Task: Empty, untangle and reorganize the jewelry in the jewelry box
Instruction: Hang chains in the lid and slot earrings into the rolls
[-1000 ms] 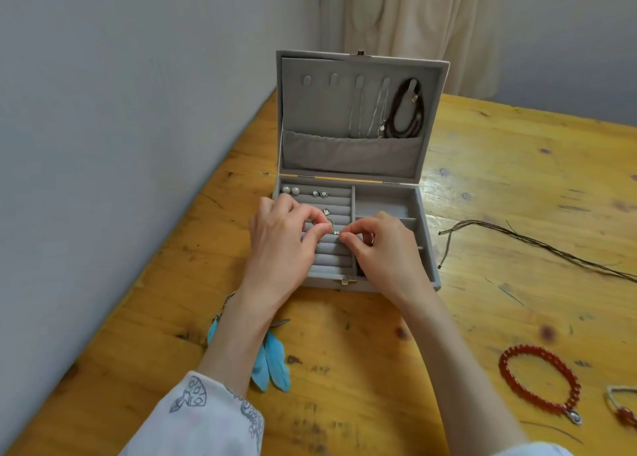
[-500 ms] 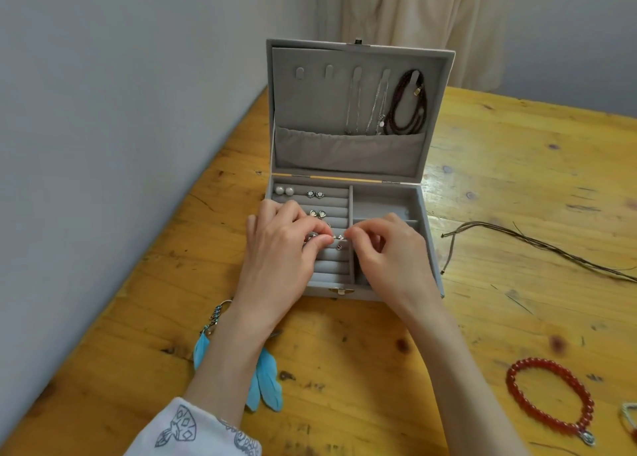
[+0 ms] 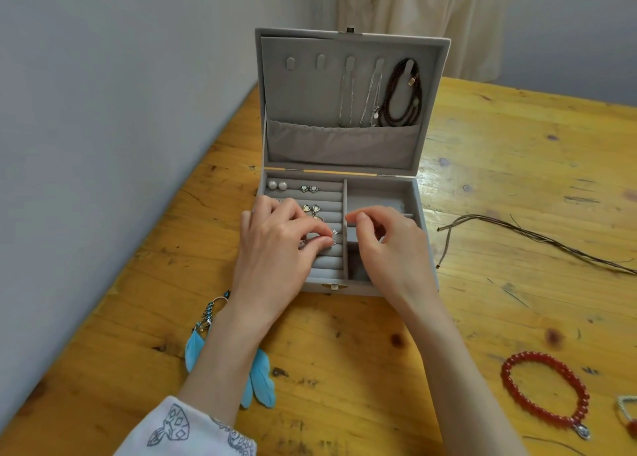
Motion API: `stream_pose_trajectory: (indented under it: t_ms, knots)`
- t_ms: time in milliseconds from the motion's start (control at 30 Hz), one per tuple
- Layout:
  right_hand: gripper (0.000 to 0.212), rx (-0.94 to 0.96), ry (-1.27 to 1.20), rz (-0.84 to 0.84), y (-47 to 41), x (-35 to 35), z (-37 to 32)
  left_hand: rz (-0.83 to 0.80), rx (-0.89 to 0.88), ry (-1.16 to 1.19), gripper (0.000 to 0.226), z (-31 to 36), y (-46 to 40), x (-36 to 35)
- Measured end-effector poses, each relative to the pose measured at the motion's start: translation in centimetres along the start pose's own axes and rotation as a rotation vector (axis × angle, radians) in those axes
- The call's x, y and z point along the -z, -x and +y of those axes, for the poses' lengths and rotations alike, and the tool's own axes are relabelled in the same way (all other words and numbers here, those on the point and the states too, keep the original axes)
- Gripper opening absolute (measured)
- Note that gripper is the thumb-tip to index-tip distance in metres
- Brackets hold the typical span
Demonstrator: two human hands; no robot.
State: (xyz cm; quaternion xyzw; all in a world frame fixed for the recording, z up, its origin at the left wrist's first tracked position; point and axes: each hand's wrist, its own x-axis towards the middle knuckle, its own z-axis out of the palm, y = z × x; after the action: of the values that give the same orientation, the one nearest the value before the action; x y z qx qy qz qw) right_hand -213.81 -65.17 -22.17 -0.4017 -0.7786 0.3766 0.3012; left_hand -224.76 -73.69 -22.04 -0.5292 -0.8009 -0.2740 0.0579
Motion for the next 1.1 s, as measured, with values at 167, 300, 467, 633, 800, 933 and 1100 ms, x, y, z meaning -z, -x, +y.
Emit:
stream_pose_trajectory:
  t_ms: [167, 300, 467, 633, 800, 933, 1100]
  knots:
    - [0.023, 0.005, 0.003, 0.009, 0.0, 0.0, 0.1, 0.002, 0.018, 0.006, 0.012, -0.2, 0.1, -0.1]
    - [0.023, 0.004, 0.006, 0.007, 0.0, -0.1, 0.1, 0.006, 0.016, 0.002, 0.012, -0.2, 0.2, 0.1]
    - [0.023, 0.002, -0.007, 0.009, 0.1, -0.2, 0.1, -0.005, -0.008, -0.043, 0.017, 0.0, 0.6, 0.6]
    - [0.023, 0.016, -0.003, 0.005, 0.0, -0.3, 0.2, -0.035, -0.027, -0.140, 0.035, 0.6, 1.4, 1.1]
    - [0.024, 0.027, 0.012, 0.012, 0.0, -0.3, 0.3, -0.044, 0.021, -0.034, 0.024, -0.1, 1.4, 0.8]
    - [0.024, 0.022, 0.035, 0.026, 0.1, -0.5, 0.3, -0.016, -0.017, 0.016, 0.028, -0.3, 1.8, 0.6]
    - [0.026, -0.054, 0.070, -0.053, -0.2, -0.2, -0.5, -0.051, 0.001, 0.097, 0.039, 0.2, 1.9, 1.6]
